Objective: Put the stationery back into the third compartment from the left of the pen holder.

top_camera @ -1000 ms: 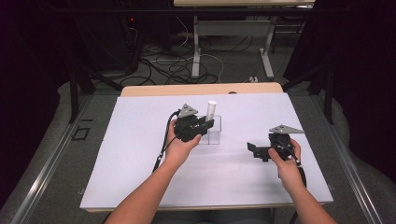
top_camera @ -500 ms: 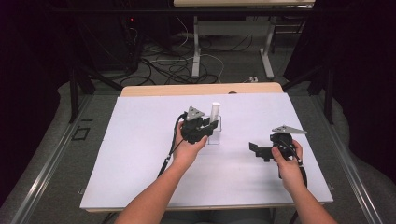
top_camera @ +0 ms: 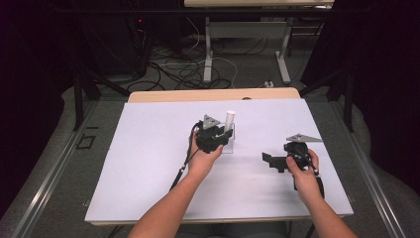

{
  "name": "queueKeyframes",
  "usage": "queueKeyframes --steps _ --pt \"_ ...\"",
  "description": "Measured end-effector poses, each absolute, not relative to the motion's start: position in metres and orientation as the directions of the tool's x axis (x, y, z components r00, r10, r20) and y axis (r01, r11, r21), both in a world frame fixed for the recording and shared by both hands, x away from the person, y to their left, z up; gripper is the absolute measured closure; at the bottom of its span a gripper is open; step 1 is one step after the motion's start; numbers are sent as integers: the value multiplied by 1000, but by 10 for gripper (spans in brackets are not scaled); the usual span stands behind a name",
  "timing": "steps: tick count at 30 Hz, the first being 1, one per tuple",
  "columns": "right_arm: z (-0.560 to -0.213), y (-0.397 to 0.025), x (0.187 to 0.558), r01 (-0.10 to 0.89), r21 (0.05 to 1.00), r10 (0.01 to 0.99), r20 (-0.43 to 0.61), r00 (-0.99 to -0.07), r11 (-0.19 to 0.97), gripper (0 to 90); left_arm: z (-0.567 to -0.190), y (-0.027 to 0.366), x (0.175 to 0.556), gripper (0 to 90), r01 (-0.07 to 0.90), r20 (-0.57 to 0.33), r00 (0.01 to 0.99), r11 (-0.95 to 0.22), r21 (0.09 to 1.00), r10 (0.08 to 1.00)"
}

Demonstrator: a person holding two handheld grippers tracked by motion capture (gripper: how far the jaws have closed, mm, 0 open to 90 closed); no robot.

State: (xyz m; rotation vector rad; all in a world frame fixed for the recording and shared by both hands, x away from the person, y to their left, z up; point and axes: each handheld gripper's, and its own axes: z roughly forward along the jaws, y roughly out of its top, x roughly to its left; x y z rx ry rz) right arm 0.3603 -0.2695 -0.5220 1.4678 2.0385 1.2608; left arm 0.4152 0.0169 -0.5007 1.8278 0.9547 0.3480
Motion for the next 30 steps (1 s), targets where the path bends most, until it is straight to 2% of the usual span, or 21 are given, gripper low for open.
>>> queueKeyframes --steps 30 --pt "-524 -269 361 603 795 874 242 -422 71 0 -511 12 420 675 462 -155 635 -211 861 757"
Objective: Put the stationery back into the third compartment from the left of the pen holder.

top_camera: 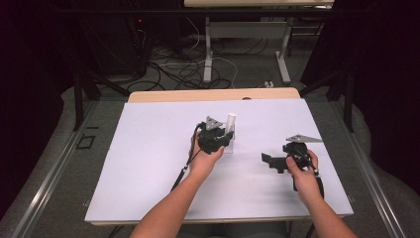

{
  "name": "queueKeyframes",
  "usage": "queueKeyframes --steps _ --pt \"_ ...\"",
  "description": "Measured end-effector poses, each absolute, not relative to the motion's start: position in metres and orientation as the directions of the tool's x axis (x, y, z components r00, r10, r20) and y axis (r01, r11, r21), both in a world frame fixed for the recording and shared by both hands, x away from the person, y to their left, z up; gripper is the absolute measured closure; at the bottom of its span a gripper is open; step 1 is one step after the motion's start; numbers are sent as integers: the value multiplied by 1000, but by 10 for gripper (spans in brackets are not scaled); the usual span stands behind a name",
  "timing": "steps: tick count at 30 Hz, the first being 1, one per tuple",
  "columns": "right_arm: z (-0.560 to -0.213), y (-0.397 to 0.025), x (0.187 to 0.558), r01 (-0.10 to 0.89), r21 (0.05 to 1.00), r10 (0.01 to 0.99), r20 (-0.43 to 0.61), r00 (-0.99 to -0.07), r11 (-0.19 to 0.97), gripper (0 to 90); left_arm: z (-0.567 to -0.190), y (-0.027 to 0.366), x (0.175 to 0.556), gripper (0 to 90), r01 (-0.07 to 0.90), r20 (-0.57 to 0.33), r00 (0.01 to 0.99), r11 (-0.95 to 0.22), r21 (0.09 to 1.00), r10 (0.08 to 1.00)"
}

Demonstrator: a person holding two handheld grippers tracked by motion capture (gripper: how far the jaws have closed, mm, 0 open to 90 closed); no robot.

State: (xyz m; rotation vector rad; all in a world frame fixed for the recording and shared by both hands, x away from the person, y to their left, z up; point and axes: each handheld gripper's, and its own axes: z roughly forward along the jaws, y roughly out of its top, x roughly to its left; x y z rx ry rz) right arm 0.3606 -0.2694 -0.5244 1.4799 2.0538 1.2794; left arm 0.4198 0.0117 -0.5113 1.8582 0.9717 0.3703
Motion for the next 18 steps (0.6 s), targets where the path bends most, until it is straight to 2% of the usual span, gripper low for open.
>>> queueKeyframes --steps 2,7,18 --pt "-524 -269 361 603 795 874 243 -422 70 0 -511 12 420 665 456 -139 645 -232 859 752" --pt "-524 -270 361 604 794 873 247 -422 68 0 -502 16 412 479 455 -129 640 -238 858 758" --pt "-523 -271 360 599 799 876 246 -415 59 0 -479 50 395 331 434 -157 651 -194 880 743"
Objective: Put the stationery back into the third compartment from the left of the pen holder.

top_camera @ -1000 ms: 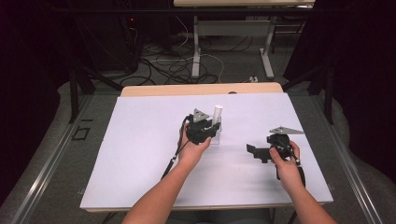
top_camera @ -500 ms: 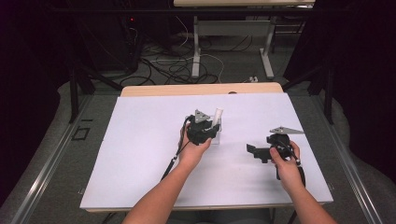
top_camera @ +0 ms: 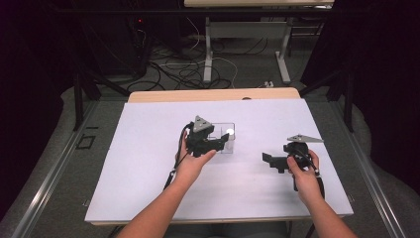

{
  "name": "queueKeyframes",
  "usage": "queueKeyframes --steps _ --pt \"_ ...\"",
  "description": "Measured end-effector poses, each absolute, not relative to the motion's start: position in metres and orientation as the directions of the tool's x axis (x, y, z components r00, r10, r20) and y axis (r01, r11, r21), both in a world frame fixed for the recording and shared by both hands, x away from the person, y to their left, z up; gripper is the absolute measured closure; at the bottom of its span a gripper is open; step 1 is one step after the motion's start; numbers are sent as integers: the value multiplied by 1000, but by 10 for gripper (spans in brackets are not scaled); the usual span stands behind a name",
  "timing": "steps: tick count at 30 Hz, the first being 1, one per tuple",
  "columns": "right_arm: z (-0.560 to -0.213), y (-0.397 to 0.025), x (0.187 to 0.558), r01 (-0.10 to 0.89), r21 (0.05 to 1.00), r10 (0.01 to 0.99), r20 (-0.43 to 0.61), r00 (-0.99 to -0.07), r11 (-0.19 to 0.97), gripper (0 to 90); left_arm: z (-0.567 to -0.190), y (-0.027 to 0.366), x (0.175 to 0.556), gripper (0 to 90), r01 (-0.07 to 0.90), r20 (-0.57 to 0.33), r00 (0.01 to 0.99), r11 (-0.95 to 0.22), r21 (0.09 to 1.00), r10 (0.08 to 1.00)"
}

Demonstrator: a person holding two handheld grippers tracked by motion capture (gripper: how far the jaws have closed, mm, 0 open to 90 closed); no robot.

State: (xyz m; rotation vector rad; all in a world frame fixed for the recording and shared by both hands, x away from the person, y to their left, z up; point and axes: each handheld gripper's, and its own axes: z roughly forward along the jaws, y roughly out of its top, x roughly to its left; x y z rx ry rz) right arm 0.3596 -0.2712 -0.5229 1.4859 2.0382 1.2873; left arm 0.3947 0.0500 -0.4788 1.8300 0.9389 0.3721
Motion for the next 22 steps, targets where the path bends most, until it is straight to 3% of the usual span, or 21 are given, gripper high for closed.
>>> queueKeyframes --steps 4,11,18,22 --pt "-522 -271 359 600 798 877 248 -411 55 0 -474 67 393 308 452 -185 644 -175 875 743" --pt "-522 -273 359 603 796 881 253 -400 45 0 -473 107 382 280 449 -140 588 -178 876 797" --pt "-522 -276 359 597 801 887 244 -393 44 0 -480 149 377 269 492 -188 521 -113 863 833" --pt "-521 -277 359 594 803 891 242 -384 38 0 -484 162 373 169 525 -218 482 -81 847 849"
